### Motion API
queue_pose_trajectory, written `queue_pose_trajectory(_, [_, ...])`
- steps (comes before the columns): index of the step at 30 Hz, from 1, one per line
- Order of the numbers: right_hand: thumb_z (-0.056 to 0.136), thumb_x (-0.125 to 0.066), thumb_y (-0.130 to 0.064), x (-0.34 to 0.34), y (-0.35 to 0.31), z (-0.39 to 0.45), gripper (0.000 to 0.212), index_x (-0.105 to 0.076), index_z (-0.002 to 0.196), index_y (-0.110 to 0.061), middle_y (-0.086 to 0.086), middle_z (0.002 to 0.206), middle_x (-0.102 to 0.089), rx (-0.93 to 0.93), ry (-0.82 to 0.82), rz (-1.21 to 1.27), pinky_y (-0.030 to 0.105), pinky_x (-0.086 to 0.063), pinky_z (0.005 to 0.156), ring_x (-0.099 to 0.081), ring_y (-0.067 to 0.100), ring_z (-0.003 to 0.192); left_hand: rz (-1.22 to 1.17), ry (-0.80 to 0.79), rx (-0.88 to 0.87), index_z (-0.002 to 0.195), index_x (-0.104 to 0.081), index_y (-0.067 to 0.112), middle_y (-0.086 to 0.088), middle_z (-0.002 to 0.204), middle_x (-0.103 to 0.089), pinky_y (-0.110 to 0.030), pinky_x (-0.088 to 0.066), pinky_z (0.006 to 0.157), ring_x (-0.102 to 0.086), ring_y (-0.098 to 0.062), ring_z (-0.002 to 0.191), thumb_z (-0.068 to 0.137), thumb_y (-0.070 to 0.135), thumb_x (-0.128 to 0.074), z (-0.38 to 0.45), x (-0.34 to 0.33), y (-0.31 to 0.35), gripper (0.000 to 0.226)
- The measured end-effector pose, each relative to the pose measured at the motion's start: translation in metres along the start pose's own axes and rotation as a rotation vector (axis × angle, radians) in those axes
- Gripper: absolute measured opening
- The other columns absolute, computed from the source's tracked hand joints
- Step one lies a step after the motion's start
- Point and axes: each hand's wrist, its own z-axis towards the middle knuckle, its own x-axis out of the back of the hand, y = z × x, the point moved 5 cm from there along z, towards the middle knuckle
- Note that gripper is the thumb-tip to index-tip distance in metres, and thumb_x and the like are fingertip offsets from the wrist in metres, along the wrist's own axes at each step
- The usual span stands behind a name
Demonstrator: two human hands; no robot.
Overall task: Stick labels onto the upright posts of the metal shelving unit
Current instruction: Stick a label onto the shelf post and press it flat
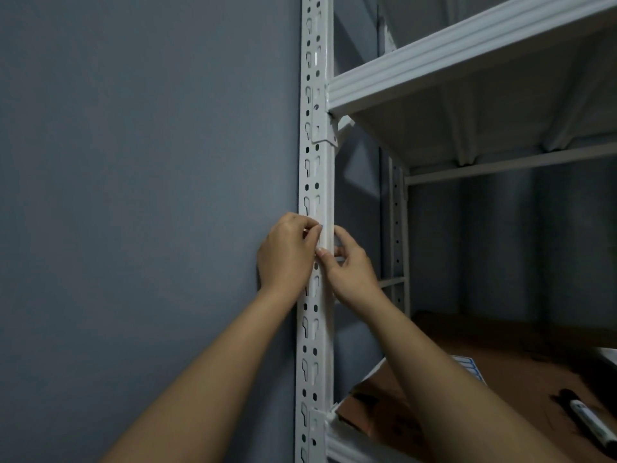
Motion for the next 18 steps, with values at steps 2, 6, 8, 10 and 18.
queue_pose_trajectory(2, [0.094, -0.054, -0.021, -0.001, 0.001, 0.000, 0.041, -0.049, 0.134, -0.030, 0.000, 0.103, -0.068, -0.008, -0.002, -0.006, 0.030, -0.052, 0.084, -0.065, 0.012, 0.086, 0.028, 0.005, 0.005, 0.090, -0.070, 0.020, 0.005, 0.102, -0.064, -0.030, -0.044, 0.071, -0.062, -0.017, 0.089, 0.092, 0.029, -0.057, -0.001, 0.000, 0.000, 0.016])
queue_pose_trajectory(6, [0.094, -0.053, -0.028, -0.003, 0.005, 0.001, 0.047, -0.043, 0.139, -0.030, 0.002, 0.122, -0.063, -0.030, 0.002, -0.030, 0.040, -0.048, 0.099, -0.061, 0.019, 0.110, 0.074, -0.008, 0.014, 0.089, -0.068, 0.021, 0.004, 0.103, -0.063, -0.032, -0.044, 0.073, -0.062, -0.019, 0.091, 0.092, 0.031, -0.055, 0.001, -0.002, 0.002, 0.017])
queue_pose_trajectory(8, [0.091, -0.052, -0.034, -0.005, 0.007, 0.001, 0.051, -0.041, 0.140, -0.031, 0.001, 0.126, -0.062, -0.032, 0.001, -0.052, 0.042, -0.047, 0.100, -0.059, 0.020, 0.114, 0.072, -0.018, 0.031, 0.088, -0.067, 0.020, 0.005, 0.102, -0.062, -0.029, -0.043, 0.071, -0.062, -0.018, 0.089, 0.091, 0.030, -0.055, 0.003, -0.002, 0.001, 0.016])
queue_pose_trajectory(10, [0.089, -0.051, -0.036, -0.007, 0.008, 0.002, 0.054, -0.040, 0.141, -0.032, 0.001, 0.130, -0.060, -0.038, 0.004, -0.065, 0.043, -0.046, 0.101, -0.058, 0.021, 0.117, 0.035, -0.037, 0.062, 0.086, -0.067, 0.020, 0.007, 0.099, -0.063, -0.029, -0.045, 0.071, -0.062, -0.016, 0.087, 0.090, 0.029, -0.056, 0.007, -0.003, -0.001, 0.015])
queue_pose_trajectory(18, [0.091, -0.048, -0.036, -0.010, 0.007, 0.000, 0.053, -0.037, 0.142, -0.032, 0.002, 0.132, -0.058, -0.073, 0.006, -0.097, 0.043, -0.045, 0.101, -0.055, 0.023, 0.120, -0.051, -0.083, 0.036, 0.086, -0.067, 0.017, 0.004, 0.097, -0.061, -0.032, -0.049, 0.078, -0.061, -0.014, 0.088, 0.090, 0.024, -0.059, 0.006, -0.005, -0.004, 0.011])
